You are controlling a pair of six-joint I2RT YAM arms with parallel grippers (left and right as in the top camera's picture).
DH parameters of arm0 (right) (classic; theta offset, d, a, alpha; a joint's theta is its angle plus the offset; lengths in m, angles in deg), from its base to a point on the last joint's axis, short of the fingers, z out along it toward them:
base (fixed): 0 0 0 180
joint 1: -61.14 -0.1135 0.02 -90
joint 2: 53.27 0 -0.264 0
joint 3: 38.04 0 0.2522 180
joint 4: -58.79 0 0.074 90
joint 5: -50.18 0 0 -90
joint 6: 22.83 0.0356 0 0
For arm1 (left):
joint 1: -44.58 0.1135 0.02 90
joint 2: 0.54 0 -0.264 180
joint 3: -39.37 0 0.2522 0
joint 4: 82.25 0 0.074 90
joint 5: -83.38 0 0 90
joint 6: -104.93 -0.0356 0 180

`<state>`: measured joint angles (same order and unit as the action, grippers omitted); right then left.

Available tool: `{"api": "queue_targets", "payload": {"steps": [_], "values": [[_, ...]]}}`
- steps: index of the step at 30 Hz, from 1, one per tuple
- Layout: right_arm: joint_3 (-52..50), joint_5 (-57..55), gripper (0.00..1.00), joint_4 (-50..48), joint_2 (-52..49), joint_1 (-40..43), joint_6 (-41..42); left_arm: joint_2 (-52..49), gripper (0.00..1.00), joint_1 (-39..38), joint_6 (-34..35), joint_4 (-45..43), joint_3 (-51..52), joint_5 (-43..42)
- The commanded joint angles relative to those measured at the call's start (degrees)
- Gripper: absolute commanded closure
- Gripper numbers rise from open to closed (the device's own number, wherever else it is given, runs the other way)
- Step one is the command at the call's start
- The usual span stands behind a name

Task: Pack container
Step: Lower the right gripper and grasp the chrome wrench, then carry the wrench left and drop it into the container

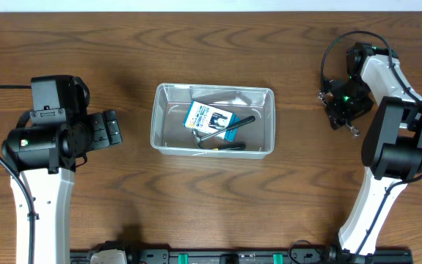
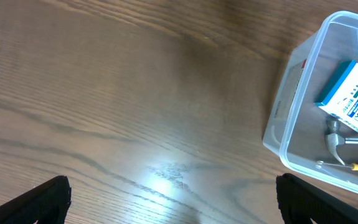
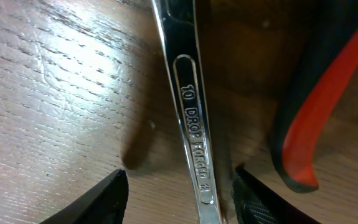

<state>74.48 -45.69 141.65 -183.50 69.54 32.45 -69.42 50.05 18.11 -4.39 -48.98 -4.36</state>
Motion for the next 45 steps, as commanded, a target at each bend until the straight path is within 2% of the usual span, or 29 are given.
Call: {"api": "queue_targets", "payload": {"steps": [1,12,18,21,28,31,39,45], "values": [[-1.2,-0.2,0.43,-0.6,-2.6,0.2,1.5,0.4,0.02,0.2,0.5,0.2,-0.3,0.1],[-3.0,-0.1,0.44,-1.3,-4.2,0.2,1.9,0.4,0.02,0.2,0.5,0.2,-0.3,0.1],[-3.0,-0.1,0.65,-1.3,-4.2,0.2,1.9,0.4,0.02,0.2,0.5,0.2,-0.3,0.1],[-3.0,0.2,0.67,-1.3,-4.2,0.2,1.9,0.4,0.02,0.2,0.5,0.2,-0.3,0.1],[-3.0,1.4,0.82,-1.3,-4.2,0.1,1.9,0.4,0.02,0.2,0.5,0.1,-0.3,0.1],[-3.0,1.9,0.82,-1.3,-4.2,-0.2,2.2,0.4,0.02,0.2,0.5,0.1,-0.3,0.1],[-0.5,2.5,0.88,-0.2,-2.9,-5.2,2.1,0.4,0.02,0.2,0.5,0.1,-0.3,0.1],[6.3,3.3,0.91,2.5,1.9,-12.7,1.4,0.4,0.02,0.2,0.5,0.1,-0.3,0.1]]}}
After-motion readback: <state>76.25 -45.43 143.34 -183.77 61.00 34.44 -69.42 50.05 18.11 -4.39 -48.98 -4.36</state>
